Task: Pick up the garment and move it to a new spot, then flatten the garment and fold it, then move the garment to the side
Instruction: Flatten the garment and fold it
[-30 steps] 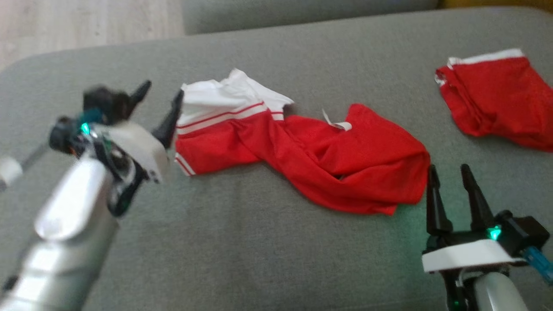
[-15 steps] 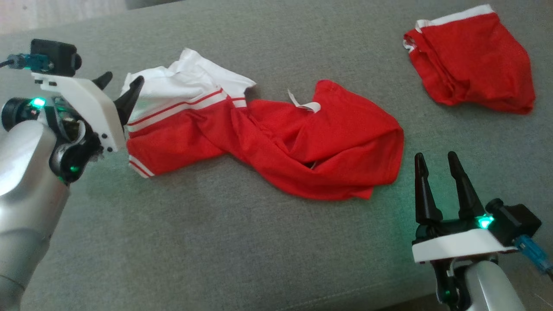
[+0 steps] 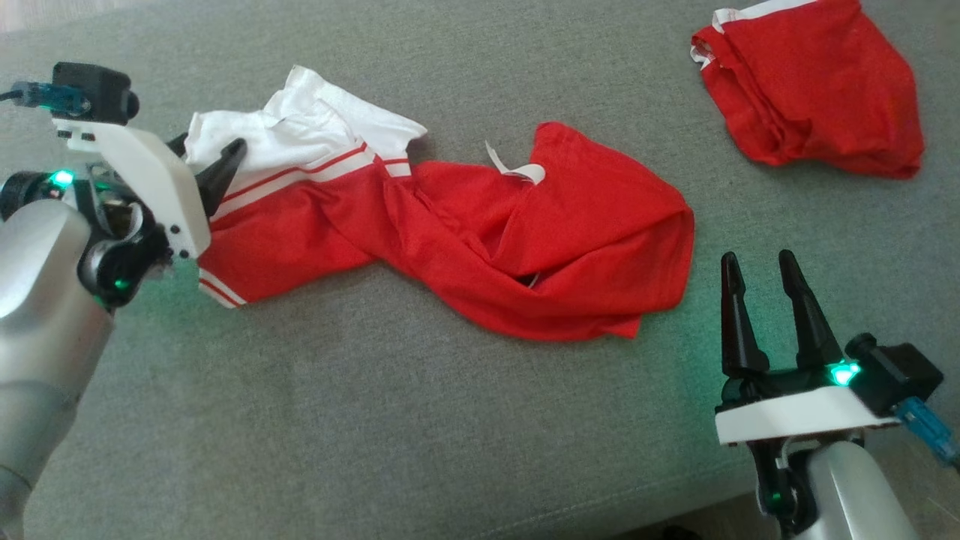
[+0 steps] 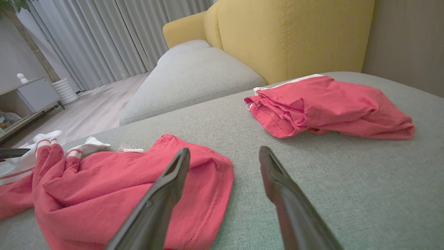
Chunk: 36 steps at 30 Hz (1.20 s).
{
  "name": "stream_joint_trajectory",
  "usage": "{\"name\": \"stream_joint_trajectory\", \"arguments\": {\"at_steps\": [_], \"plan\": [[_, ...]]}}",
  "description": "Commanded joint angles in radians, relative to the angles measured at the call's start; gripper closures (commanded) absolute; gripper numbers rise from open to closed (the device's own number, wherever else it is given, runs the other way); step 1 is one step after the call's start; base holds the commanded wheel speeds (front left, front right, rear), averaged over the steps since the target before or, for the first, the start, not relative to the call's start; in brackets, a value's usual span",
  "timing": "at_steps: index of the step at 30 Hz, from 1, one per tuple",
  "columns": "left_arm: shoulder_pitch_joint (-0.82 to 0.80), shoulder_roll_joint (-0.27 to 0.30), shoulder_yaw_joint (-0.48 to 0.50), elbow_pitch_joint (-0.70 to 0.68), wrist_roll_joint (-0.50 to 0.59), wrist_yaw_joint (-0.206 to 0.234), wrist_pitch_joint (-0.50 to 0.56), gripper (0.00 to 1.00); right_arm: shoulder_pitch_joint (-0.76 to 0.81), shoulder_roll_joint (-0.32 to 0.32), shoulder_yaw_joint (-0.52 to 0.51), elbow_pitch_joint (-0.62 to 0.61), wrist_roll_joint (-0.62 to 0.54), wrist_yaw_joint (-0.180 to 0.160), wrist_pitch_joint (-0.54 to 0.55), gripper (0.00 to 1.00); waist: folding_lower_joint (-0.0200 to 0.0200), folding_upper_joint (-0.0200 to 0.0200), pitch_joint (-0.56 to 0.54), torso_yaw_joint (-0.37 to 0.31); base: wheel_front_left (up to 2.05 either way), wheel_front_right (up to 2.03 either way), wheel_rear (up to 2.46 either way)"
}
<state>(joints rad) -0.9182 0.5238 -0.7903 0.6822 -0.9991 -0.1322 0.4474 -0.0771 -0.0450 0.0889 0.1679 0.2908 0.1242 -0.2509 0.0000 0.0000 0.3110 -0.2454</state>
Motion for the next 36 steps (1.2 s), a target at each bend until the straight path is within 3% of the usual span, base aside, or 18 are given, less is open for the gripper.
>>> {"name": "stream_joint_trajectory", "arguments": {"at_steps": [1, 2, 3, 10, 16, 23, 30, 36], "plan": [[-0.062, 0.048, 0.026, -0.016, -0.014, 0.002, -0.014, 0.0, -0.021, -0.005, 0.023, -0.03, 0.008, 0.007, -0.011, 0.0, 0.0, 0.0, 0.002, 0.0, 0.0, 0.0, 0.0], [-0.065, 0.047, 0.017, -0.024, -0.022, 0.002, -0.021, 0.94, -0.021, -0.005, 0.023, -0.029, 0.008, 0.007, -0.011, 0.0, 0.0, 0.0, 0.003, 0.001, 0.0, 0.0, 0.0], [-0.067, 0.048, 0.007, -0.035, -0.028, 0.002, -0.034, 1.0, -0.021, -0.005, 0.021, -0.029, 0.007, 0.007, -0.011, 0.0, 0.0, 0.0, 0.003, 0.003, 0.0, 0.0, 0.0], [-0.101, 0.057, -0.054, -0.11, -0.052, 0.002, -0.256, 1.0, -0.025, -0.005, 0.011, -0.015, -0.01, 0.007, -0.011, 0.0, 0.0, 0.0, -0.033, 0.042, 0.0, 0.0, 0.0], [-0.12, 0.1, -0.137, -0.193, -0.069, 0.002, -0.408, 1.0, -0.012, -0.005, -0.005, -0.001, -0.018, 0.007, -0.011, 0.0, 0.0, 0.0, -0.091, 0.1, 0.0, 0.0, 0.0], [-0.118, 0.167, -0.256, -0.323, -0.073, 0.002, -0.501, 1.0, 0.008, -0.005, -0.035, 0.023, -0.021, 0.007, -0.011, 0.0, 0.0, 0.0, -0.143, 0.196, 0.0, 0.0, 0.0], [-0.069, 0.302, -0.447, -0.543, -0.058, 0.002, -0.499, 1.0, 0.024, -0.005, -0.047, 0.053, -0.016, 0.007, -0.011, 0.0, 0.0, 0.0, -0.198, 0.291, 0.0, 0.0, 0.0], [0.087, 0.386, -0.489, -0.771, 0.022, 0.002, -0.349, 1.0, 0.03, -0.005, -0.057, 0.083, -0.007, 0.007, -0.011, 0.0, 0.0, 0.0, -0.225, 0.344, 0.0, 0.0, 0.0]]}}
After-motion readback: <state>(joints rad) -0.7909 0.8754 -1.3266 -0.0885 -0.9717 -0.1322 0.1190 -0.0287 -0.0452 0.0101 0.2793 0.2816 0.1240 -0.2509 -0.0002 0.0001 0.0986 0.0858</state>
